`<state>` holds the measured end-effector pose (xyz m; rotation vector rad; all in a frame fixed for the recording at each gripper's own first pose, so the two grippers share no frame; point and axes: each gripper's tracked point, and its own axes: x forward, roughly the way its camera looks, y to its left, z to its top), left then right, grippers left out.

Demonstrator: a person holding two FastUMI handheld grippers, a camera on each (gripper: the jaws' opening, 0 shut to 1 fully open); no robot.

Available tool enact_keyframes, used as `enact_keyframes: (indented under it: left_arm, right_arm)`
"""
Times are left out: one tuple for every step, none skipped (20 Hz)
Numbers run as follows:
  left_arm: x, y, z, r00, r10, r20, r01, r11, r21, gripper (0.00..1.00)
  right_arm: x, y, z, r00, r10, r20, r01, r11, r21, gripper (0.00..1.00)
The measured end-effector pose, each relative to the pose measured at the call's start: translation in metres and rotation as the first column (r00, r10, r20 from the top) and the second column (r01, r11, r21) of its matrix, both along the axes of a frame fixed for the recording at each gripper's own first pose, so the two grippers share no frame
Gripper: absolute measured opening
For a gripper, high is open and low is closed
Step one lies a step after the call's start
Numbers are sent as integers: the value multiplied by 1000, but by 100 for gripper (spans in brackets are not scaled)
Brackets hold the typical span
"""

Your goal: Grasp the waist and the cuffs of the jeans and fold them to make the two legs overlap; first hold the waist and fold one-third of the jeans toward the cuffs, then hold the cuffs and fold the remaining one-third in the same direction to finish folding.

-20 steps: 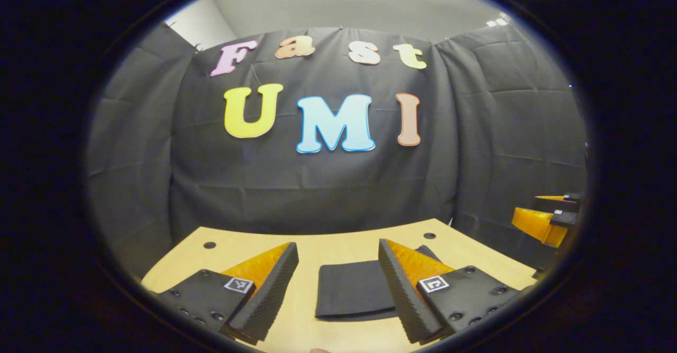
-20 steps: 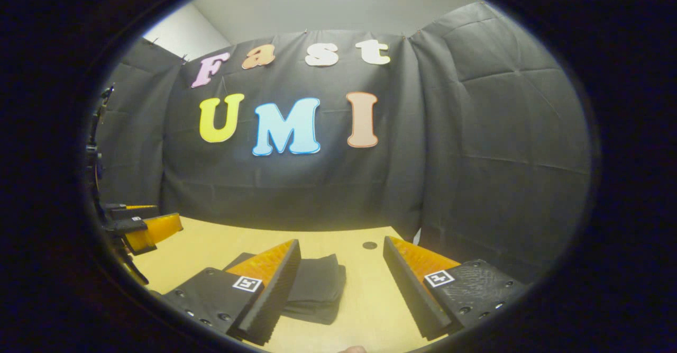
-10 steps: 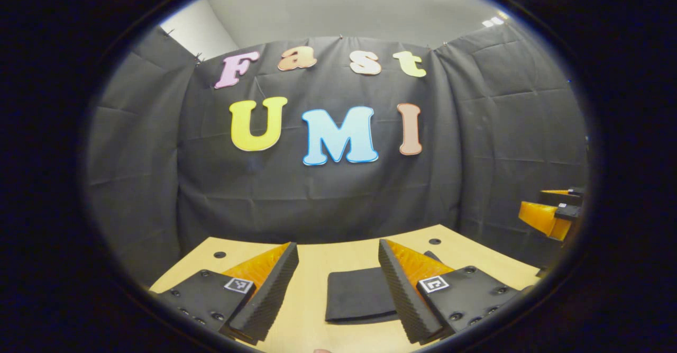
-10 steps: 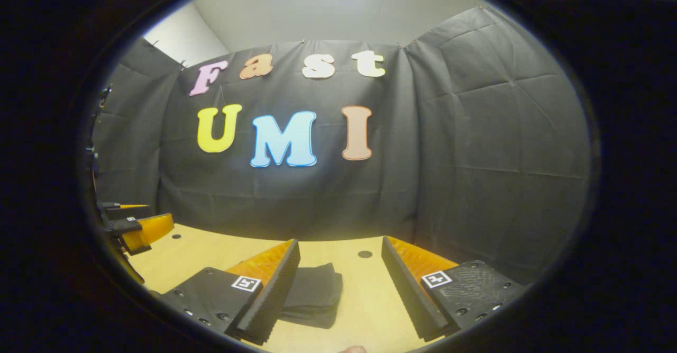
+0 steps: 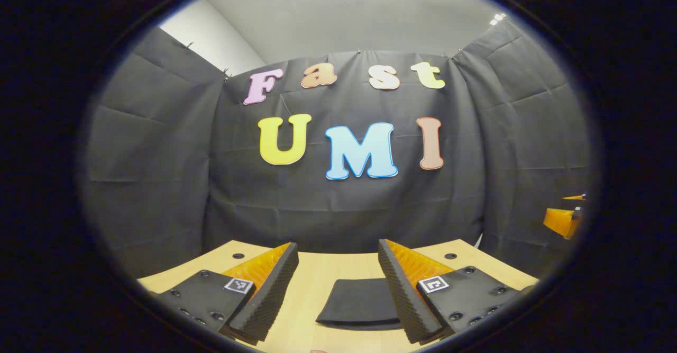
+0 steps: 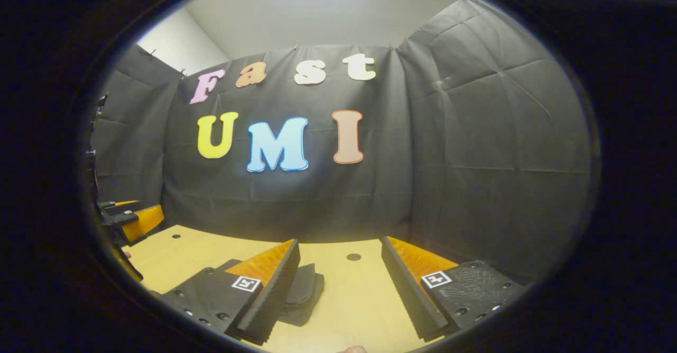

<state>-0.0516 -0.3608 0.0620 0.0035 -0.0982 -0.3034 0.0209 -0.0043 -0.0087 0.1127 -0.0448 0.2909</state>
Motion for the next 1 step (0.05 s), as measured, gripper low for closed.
enact_keyframes:
  left_arm:
    - [-9,-9,-1,1000,7,-1,-7,1000,-15,97]
  right_arm:
    - [0,-14,-3,1000,-3,5,3,1000,12,90]
